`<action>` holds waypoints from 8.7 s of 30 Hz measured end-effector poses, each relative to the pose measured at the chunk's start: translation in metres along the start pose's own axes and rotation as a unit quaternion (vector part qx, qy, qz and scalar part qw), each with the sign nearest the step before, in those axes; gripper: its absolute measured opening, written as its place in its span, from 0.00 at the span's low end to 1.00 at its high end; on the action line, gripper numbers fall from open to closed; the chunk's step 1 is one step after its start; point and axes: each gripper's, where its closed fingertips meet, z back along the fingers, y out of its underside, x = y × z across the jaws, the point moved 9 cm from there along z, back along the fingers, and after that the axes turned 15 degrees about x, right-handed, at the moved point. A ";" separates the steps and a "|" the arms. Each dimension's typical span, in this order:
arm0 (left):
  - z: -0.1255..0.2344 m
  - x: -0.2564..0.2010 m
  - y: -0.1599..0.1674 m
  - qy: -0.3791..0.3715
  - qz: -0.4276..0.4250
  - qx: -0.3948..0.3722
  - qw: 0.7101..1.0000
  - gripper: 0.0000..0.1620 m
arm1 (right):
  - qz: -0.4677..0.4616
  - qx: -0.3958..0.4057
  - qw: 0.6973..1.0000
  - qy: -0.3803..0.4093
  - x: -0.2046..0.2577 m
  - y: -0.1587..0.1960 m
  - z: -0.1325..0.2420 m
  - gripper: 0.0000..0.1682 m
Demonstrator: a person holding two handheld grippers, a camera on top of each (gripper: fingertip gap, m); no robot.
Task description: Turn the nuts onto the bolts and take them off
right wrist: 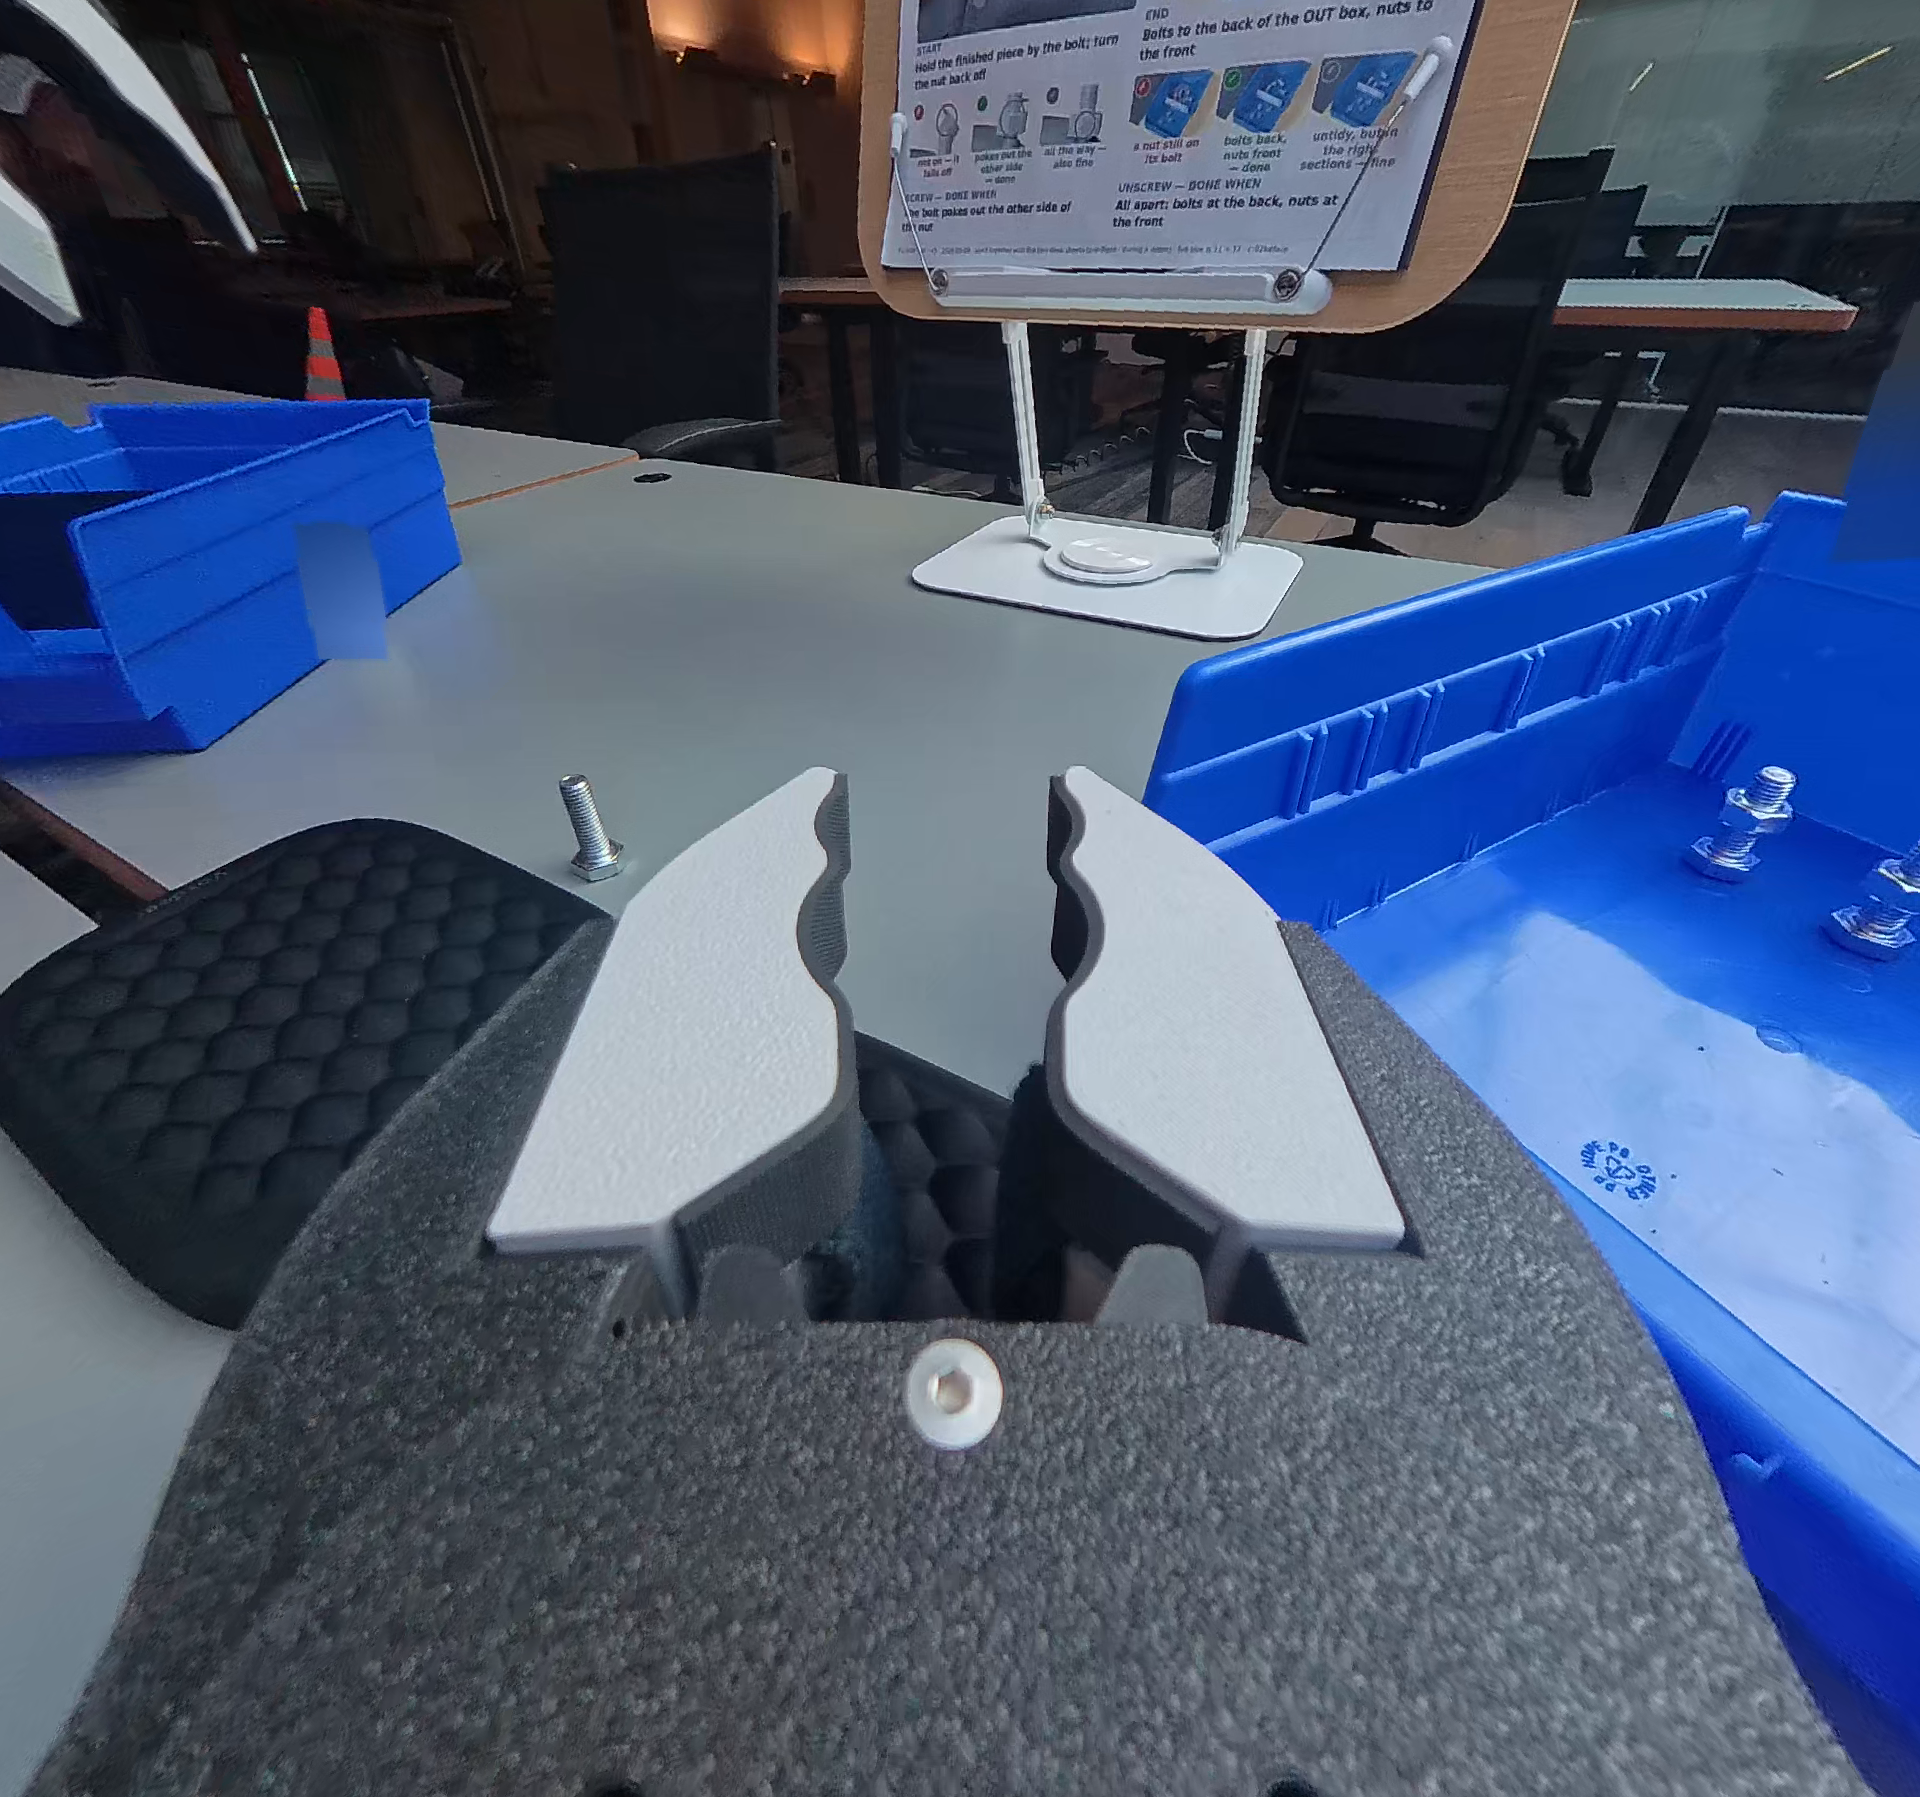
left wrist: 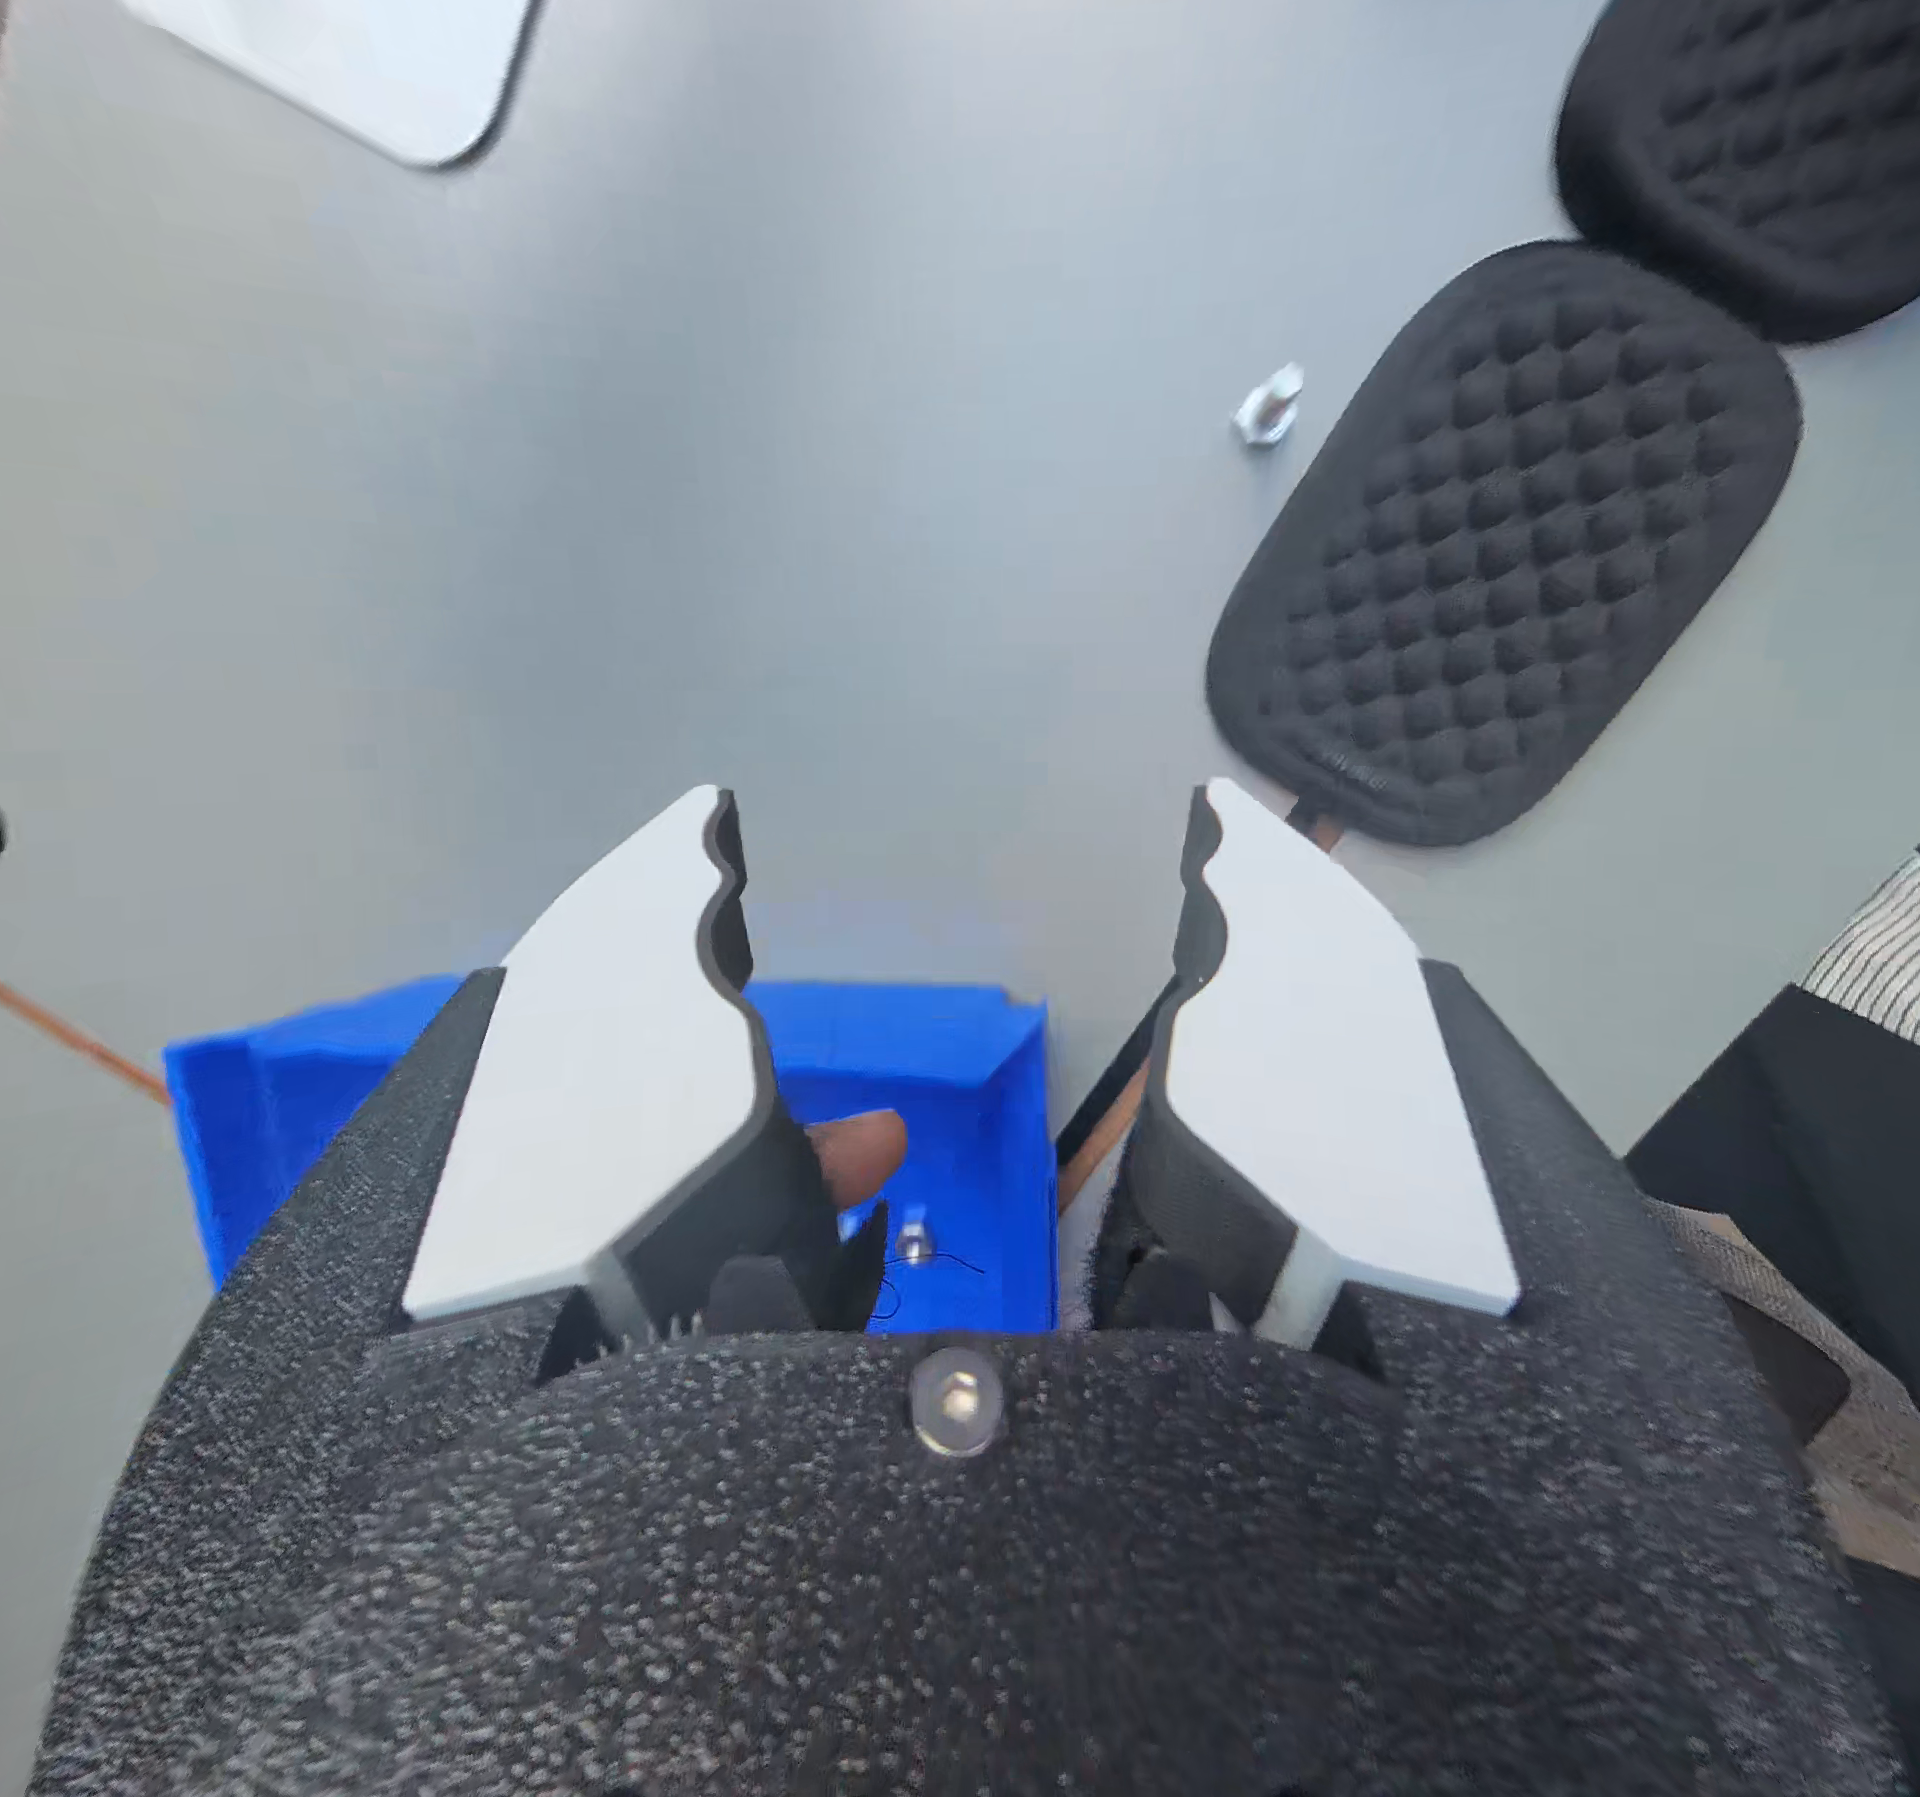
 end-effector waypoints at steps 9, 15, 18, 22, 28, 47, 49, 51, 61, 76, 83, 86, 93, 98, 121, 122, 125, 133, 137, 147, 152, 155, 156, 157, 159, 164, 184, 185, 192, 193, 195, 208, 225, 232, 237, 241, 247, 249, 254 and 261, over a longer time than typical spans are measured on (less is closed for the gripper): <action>0.010 0.062 0.157 0.002 0.231 0.068 0.971 0.40 | 0.003 0.003 1.000 0.000 0.001 0.000 -0.001 0.22; -0.052 0.068 0.200 0.065 0.295 0.120 0.946 0.34 | -0.003 0.003 1.000 0.002 -0.001 0.000 -0.001 0.22; -0.088 0.071 0.212 0.088 0.343 0.156 0.922 0.31 | -0.001 0.001 1.000 0.003 0.000 0.000 0.000 0.21; -0.119 0.069 0.216 0.099 0.368 0.171 0.909 0.33 | -0.001 0.000 1.000 0.003 0.000 0.000 0.000 0.21; -0.134 0.069 0.218 0.088 0.373 0.198 0.902 0.29 | -0.002 -0.002 1.000 0.002 -0.001 0.000 0.000 0.21; -0.137 0.063 0.212 0.090 0.347 0.204 0.911 0.11 | -0.004 -0.008 1.000 0.000 -0.001 0.000 0.002 0.21; -0.123 0.065 0.207 0.076 0.341 0.193 0.917 0.11 | -0.003 -0.008 1.000 0.001 -0.001 0.000 0.002 0.21; -0.101 0.065 0.196 0.055 0.327 0.177 0.927 0.11 | -0.002 -0.004 1.000 0.000 -0.001 0.000 0.001 0.21; -0.034 -0.001 0.032 0.007 0.054 0.080 0.995 0.11 | 0.001 0.003 1.000 0.000 0.000 0.001 -0.001 0.21; -0.132 -0.105 -0.141 0.064 -0.158 0.106 0.980 0.11 | 0.009 0.011 1.000 -0.004 0.002 0.001 -0.002 0.21; -0.162 -0.112 -0.153 0.057 -0.167 0.133 0.975 0.12 | 0.010 0.009 1.000 -0.006 0.002 0.001 -0.002 0.21; -0.166 -0.113 -0.154 0.053 -0.168 0.138 0.975 0.12 | 0.010 0.011 1.000 -0.006 0.002 0.001 -0.002 0.21; -0.167 -0.114 -0.155 0.058 -0.173 0.143 0.973 0.14 | 0.008 0.009 1.000 -0.006 0.001 0.000 -0.002 0.21; -0.156 -0.113 -0.153 0.060 -0.158 0.098 0.981 0.26 | 0.004 0.005 1.000 -0.008 0.001 0.000 -0.001 0.21; -0.113 -0.082 -0.042 0.141 -0.048 -0.509 0.848 0.36 | 0.031 0.043 0.998 -0.021 0.006 -0.004 -0.010 0.23; -0.115 -0.079 -0.039 0.140 -0.045 -0.515 0.845 0.38 | 0.037 0.050 0.998 -0.024 0.006 -0.005 -0.013 0.24; -0.120 -0.072 -0.031 0.151 -0.035 -0.536 0.830 0.44 | 0.060 0.064 0.995 -0.042 0.011 -0.017 -0.022 0.26; -0.125 -0.071 -0.024 0.134 -0.054 -0.530 0.836 0.49 | 0.114 0.146 0.971 -0.153 0.048 -0.041 -0.074 0.24; -0.128 -0.072 -0.023 0.127 -0.063 -0.521 0.842 0.48 | 0.148 0.214 0.943 -0.208 0.075 -0.035 -0.105 0.21; -0.136 -0.066 -0.021 0.133 -0.055 -0.514 0.845 0.45 | 0.193 0.292 0.913 -0.210 0.098 -0.020 -0.146 0.08; -0.136 -0.070 -0.023 0.121 -0.067 -0.511 0.849 0.45 | 0.215 0.280 0.918 -0.182 0.092 -0.025 -0.139 0.05; -0.136 -0.074 -0.025 0.119 -0.073 -0.510 0.849 0.43 | 0.195 0.247 0.930 -0.189 0.086 -0.049 -0.124 0.05; -0.137 -0.075 -0.025 0.120 -0.074 -0.510 0.849 0.43 | 0.186 0.234 0.934 -0.197 0.085 -0.059 -0.118 0.05; -0.137 -0.076 -0.027 0.120 -0.075 -0.509 0.849 0.42 | 0.177 0.220 0.936 -0.208 0.085 -0.070 -0.111 0.05; -0.137 -0.079 -0.029 0.121 -0.077 -0.511 0.847 0.40 | 0.165 0.201 0.937 -0.235 0.087 -0.089 -0.100 0.05; -0.133 -0.089 -0.032 0.123 -0.087 -0.526 0.837 0.36 | 0.166 0.199 0.924 -0.279 0.104 -0.104 -0.090 0.05; -0.132 -0.095 -0.034 0.169 -0.102 -0.517 0.833 0.19 | 0.228 0.245 0.889 -0.312 0.120 -0.103 -0.088 0.05; -0.132 -0.096 -0.034 0.171 -0.106 -0.516 0.833 0.18 | 0.229 0.246 0.888 -0.314 0.120 -0.103 -0.088 0.05; -0.133 -0.100 -0.034 0.170 -0.127 -0.508 0.835 0.14 | 0.241 0.247 0.880 -0.326 0.120 -0.103 -0.086 0.05; -0.133 -0.100 -0.034 0.170 -0.129 -0.509 0.834 0.14 | 0.243 0.250 0.878 -0.328 0.120 -0.103 -0.086 0.05; -0.133 -0.100 -0.033 0.172 -0.131 -0.510 0.832 0.14 | 0.245 0.251 0.877 -0.329 0.119 -0.104 -0.086 0.05; -0.133 -0.099 -0.034 0.169 -0.125 -0.504 0.838 0.11 | 0.226 0.244 0.882 -0.333 0.114 -0.102 -0.087 0.09; -0.137 -0.087 -0.027 0.165 -0.120 -0.475 0.856 0.11 | 0.372 0.502 0.736 -0.261 0.066 -0.035 -0.151 0.20; -0.138 -0.087 -0.028 0.170 -0.122 -0.474 0.855 0.11 | 0.394 0.507 0.718 -0.270 0.072 -0.025 -0.159 0.10; -0.136 -0.090 -0.029 0.169 -0.128 -0.468 0.858 0.11 | 0.417 0.490 0.717 -0.268 0.070 -0.030 -0.155 0.10; -0.134 -0.095 -0.031 0.169 -0.137 -0.463 0.859 0.11 | 0.418 0.454 0.734 -0.284 0.068 -0.062 -0.134 0.10; -0.126 -0.110 -0.033 0.177 -0.168 -0.470 0.848 0.11 | 0.487 0.404 0.715 -0.296 0.083 -0.125 -0.081 0.10; -0.124 -0.114 -0.034 0.183 -0.176 -0.473 0.844 0.11 | 0.517 0.389 0.697 -0.308 0.090 -0.140 -0.066 0.10; -0.119 -0.128 -0.035 0.228 -0.216 -0.486 0.816 0.11 | 0.597 0.343 0.627 -0.365 0.115 -0.162 -0.038 0.10; -0.124 -0.143 -0.032 0.313 -0.294 -0.475 0.769 0.11 | 0.649 0.317 0.534 -0.439 0.146 -0.155 -0.038 0.10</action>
